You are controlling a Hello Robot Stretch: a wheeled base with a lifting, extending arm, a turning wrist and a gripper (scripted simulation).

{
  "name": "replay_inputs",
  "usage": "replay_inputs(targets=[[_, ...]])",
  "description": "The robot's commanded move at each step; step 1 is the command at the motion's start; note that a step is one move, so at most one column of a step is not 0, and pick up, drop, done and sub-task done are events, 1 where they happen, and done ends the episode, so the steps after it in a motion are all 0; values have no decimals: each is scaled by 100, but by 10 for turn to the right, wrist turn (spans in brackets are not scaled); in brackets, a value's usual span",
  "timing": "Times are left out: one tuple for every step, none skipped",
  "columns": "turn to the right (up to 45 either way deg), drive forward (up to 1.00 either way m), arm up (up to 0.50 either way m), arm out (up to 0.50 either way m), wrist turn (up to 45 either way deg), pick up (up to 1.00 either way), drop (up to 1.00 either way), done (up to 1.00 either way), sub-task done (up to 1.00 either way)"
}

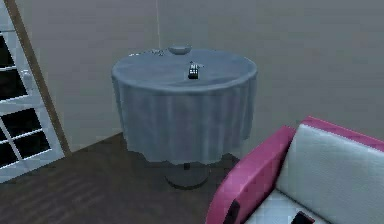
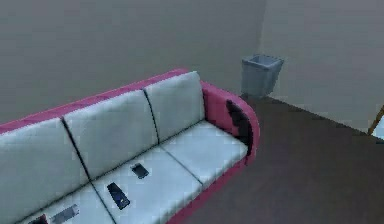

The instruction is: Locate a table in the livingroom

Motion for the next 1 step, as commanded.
replay_inputs(targets=[[0,0,0,0,0,0,0,100,0]])
